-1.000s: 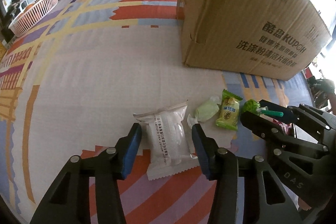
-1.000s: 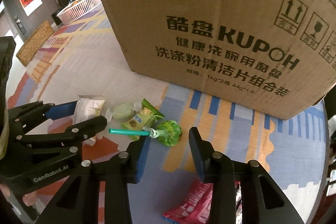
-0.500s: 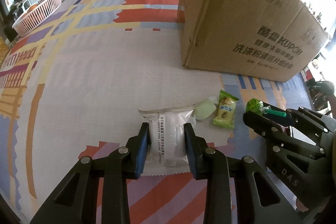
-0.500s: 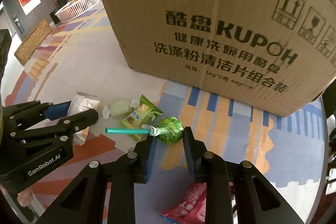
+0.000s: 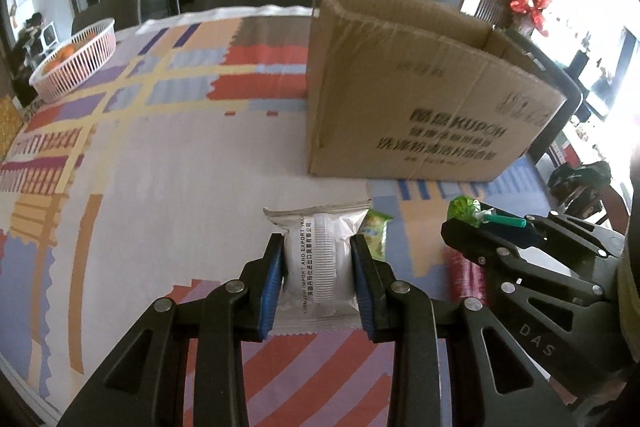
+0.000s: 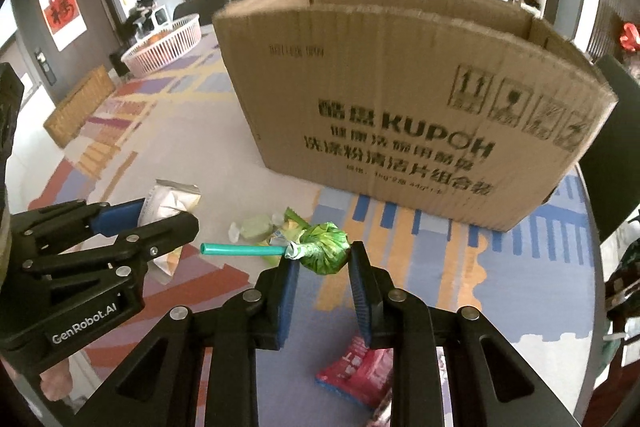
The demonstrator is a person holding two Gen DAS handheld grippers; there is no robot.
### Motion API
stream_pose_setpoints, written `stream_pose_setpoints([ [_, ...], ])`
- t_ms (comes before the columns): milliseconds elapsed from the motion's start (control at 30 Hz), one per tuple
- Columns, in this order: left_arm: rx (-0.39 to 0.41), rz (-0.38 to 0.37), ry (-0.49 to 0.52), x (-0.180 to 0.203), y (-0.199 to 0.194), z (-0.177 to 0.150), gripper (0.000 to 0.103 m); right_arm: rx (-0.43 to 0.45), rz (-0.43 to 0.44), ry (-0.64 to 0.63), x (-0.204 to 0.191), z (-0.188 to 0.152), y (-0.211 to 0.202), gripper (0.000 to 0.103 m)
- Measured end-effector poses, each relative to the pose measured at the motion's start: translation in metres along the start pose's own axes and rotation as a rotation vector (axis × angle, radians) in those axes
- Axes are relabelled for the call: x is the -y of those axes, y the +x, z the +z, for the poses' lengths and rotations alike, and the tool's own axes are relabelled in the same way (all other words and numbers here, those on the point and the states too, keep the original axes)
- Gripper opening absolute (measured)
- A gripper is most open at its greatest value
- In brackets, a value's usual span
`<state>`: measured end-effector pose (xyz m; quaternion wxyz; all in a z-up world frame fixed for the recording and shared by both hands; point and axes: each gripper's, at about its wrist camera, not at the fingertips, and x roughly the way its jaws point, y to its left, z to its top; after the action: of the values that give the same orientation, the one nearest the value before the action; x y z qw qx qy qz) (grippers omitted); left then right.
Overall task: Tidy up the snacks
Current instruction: 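Carry both snacks into the cardboard box and open both grippers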
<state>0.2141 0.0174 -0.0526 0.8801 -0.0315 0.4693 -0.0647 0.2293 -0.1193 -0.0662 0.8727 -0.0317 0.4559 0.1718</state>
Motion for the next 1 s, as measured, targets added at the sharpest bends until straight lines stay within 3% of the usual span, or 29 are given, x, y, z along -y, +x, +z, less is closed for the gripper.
stream_pose_setpoints([
  [567, 0.186, -0.039, 0.064, 0.030, -0.061, 0.042, 0.033, 0.210, -0.020, 0.006, 0.012, 0.030, -0.081, 0.027],
  [1000, 0.312, -0.036, 0.121, 0.049, -0.091, 0.089, 0.033, 0.321, -0.047, 0.039, 0.030, 0.065, -0.116, 0.027],
])
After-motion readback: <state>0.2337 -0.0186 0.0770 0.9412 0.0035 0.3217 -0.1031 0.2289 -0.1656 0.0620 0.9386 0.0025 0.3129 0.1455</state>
